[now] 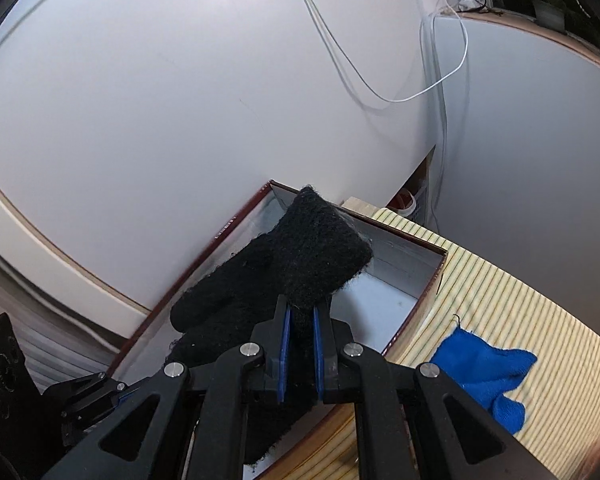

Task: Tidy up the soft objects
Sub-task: 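Carry the black glove with the left gripper and release it into the box, then move the open left gripper back over the bed to the white packet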

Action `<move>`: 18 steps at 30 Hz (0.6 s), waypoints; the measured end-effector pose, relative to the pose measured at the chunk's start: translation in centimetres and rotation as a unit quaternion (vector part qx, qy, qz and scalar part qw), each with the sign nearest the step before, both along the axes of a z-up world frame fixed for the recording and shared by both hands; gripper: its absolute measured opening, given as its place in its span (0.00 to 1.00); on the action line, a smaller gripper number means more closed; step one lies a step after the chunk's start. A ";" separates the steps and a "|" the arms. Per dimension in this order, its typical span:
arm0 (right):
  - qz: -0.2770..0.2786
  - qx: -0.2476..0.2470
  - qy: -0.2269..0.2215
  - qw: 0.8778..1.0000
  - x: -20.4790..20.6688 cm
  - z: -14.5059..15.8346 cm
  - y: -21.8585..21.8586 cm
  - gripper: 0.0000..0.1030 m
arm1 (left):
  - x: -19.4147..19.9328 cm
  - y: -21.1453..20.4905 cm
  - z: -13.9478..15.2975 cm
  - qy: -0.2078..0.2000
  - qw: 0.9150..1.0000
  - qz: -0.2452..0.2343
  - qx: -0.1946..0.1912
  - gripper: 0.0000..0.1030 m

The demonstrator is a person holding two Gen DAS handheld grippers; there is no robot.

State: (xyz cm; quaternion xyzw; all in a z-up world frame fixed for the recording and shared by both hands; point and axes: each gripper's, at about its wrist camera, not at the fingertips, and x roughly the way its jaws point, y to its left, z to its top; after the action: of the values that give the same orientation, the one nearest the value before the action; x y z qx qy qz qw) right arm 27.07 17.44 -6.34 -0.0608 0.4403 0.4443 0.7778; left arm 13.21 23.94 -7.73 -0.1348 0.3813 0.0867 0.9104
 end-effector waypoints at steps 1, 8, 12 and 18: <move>0.003 -0.001 -0.002 1.000 -0.1 -0.1 0.2 0.12 | 0.1 0.1 -0.1 0.002 1.000 0.002 0.002 0.11; 0.002 0.000 -0.028 1.000 -0.5 0.5 -0.4 0.59 | 0.0 -0.2 0.1 0.016 1.000 0.014 0.020 0.34; 0.007 0.002 -0.041 0.999 -1.3 1.6 -1.9 0.59 | -0.8 -0.3 0.7 0.006 1.000 0.022 0.018 0.45; -0.002 0.021 -0.058 0.998 -3.4 3.7 -7.5 0.60 | -2.6 -1.7 2.2 -0.018 1.000 0.014 0.008 0.45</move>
State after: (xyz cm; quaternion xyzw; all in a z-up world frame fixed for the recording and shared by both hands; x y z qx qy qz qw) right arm 23.69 9.94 -2.62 -0.0690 0.3848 0.4477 0.8042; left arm 10.65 22.24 -5.58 -0.1341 0.3627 0.0997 0.9168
